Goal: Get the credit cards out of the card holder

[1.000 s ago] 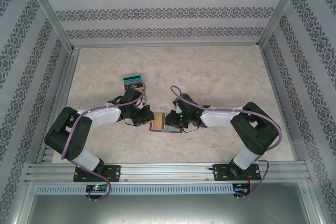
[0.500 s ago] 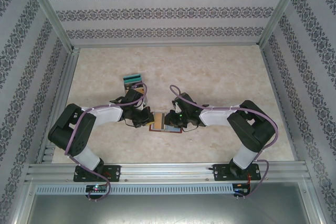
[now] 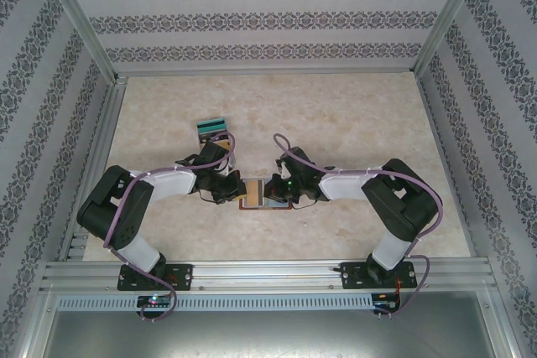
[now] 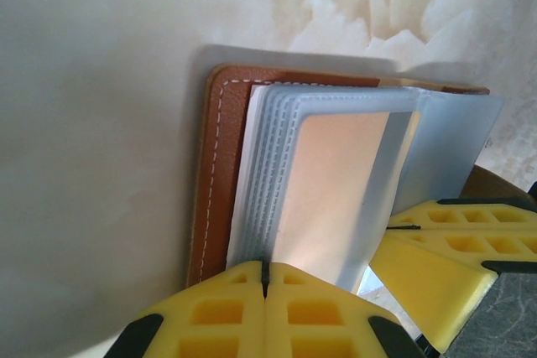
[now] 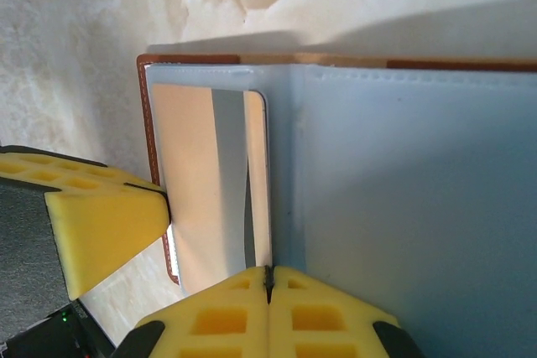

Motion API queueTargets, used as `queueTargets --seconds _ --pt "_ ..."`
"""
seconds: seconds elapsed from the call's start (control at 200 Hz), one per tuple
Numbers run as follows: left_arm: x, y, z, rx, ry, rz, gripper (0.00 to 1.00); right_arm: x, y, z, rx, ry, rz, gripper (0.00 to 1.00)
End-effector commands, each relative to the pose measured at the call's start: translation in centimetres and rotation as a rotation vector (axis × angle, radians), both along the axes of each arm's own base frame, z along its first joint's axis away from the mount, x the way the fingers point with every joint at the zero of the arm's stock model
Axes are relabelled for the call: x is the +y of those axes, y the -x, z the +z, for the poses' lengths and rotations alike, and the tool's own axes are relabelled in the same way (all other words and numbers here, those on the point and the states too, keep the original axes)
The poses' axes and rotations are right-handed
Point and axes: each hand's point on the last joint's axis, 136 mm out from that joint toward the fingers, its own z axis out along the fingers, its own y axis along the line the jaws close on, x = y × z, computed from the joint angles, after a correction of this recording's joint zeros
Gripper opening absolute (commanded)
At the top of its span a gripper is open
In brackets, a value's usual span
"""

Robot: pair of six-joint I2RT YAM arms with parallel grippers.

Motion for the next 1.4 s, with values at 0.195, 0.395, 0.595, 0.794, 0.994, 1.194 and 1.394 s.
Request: queueTargets --seconds 0.195,0.395,0.595,0.794,0.994,1.194,1.394 --pt "1.1 1.1 -1.6 0.049 -0.092 -0.023 0.0 -1.7 0.2 -0.1 -0.001 -0.004 -0.034 0.0" --pt "1.1 1.0 -1.4 0.046 -0.094 -0.032 0.0 -1.6 0.1 -0.1 -0.001 -0.005 -0.03 0.08" --pt "1.0 1.1 -1.4 0.052 -0.093 -0.046 0.0 -0.8 -0.6 0.1 -0.007 -0.017 -0.017 0.17" --pt "0.9 1.2 -1.5 0.056 -0.089 -0.05 0.0 -0.3 -0.8 -0.2 0.003 -0.028 -0.009 0.18" --pt "0.8 1.1 -1.5 0.056 -0.088 -0.05 0.0 -0.6 -0.8 -0.4 0.006 -0.023 -0.015 0.06" --pt "1.0 1.2 -1.5 0.058 -0.101 -0.057 0.0 -2.3 -0.7 -0.2 -0.002 -0.017 -0.044 0.0" --pt "1.0 1.0 -1.5 0.057 -0.104 -0.06 0.0 -4.3 -0.6 0.6 -0.019 -0.026 -0.069 0.0"
